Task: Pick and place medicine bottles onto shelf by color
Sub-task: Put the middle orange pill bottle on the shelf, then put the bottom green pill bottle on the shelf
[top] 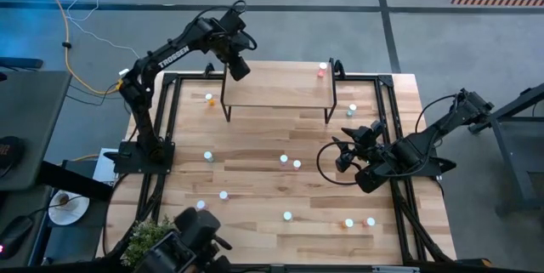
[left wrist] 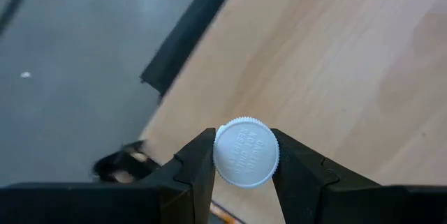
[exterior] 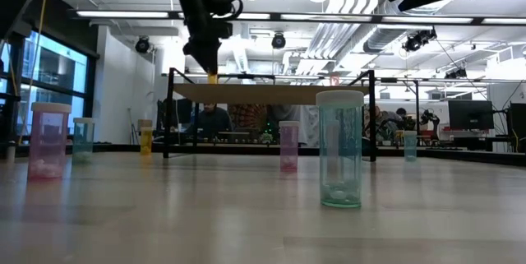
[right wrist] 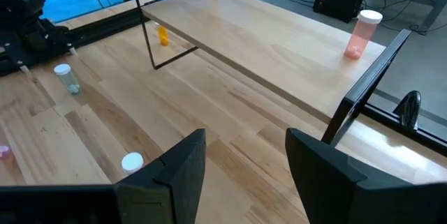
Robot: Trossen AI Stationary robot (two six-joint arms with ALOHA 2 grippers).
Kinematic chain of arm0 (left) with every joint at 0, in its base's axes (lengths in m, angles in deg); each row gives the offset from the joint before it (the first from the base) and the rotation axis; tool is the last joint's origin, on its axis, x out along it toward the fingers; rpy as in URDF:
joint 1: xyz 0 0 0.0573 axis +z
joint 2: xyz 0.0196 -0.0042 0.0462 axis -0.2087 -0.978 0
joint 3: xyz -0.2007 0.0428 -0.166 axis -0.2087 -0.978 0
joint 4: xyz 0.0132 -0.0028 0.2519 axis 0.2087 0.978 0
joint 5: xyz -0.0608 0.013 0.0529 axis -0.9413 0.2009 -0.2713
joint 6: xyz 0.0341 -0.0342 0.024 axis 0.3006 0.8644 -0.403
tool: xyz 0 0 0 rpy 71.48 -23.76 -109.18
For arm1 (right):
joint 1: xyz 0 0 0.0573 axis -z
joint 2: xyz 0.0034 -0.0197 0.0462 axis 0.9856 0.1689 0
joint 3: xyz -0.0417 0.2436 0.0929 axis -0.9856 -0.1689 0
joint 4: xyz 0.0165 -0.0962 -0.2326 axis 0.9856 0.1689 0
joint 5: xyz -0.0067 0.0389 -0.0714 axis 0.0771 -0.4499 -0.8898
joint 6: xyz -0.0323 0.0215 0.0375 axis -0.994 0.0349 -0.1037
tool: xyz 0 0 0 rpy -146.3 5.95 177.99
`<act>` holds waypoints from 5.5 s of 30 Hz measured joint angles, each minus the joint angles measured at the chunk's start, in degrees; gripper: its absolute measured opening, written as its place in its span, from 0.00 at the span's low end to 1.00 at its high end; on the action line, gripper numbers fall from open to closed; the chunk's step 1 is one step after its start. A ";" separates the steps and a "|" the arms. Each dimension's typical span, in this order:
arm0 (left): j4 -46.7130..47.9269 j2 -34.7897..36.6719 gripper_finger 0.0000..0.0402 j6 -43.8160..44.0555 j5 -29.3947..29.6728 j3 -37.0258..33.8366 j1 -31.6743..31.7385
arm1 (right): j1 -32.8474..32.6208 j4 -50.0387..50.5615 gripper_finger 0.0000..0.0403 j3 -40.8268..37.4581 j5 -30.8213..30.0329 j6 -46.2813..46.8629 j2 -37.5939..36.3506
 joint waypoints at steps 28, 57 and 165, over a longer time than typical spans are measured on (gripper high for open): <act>-1.93 0.07 0.29 -0.50 1.83 -2.83 -1.07 | 0.01 -0.02 0.47 0.00 0.01 0.00 0.02; -3.06 -0.16 0.49 -2.68 1.89 -2.99 -1.03 | 0.01 -0.02 0.47 0.02 0.01 0.00 0.02; -36.18 38.24 0.49 34.90 28.98 -47.95 -76.70 | -5.28 -42.10 0.47 0.04 31.39 -24.06 17.86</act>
